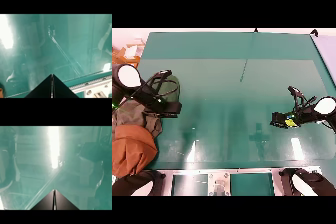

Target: Fold the shirts.

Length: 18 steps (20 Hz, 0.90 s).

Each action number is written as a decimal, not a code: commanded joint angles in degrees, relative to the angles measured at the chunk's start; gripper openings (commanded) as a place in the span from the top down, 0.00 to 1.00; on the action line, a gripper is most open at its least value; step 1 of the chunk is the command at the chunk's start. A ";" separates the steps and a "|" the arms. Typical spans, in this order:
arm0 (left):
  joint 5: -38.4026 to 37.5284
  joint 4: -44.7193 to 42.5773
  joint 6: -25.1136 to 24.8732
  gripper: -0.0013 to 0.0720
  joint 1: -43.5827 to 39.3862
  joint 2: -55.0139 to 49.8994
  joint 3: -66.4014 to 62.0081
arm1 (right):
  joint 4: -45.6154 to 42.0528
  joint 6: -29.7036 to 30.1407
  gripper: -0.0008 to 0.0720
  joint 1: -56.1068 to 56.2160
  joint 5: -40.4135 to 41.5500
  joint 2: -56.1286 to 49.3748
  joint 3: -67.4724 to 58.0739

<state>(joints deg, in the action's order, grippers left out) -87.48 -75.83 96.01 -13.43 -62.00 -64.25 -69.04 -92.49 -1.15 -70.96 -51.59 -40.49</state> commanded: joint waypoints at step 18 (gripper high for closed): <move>16.83 -2.27 -0.46 0.95 0.02 0.02 0.09 | 0.02 -0.02 0.97 0.02 0.87 0.02 0.35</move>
<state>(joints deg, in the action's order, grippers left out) -79.57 -76.16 95.90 -13.43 -62.00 -64.16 -69.01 -92.49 -1.15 -70.78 -51.59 -40.18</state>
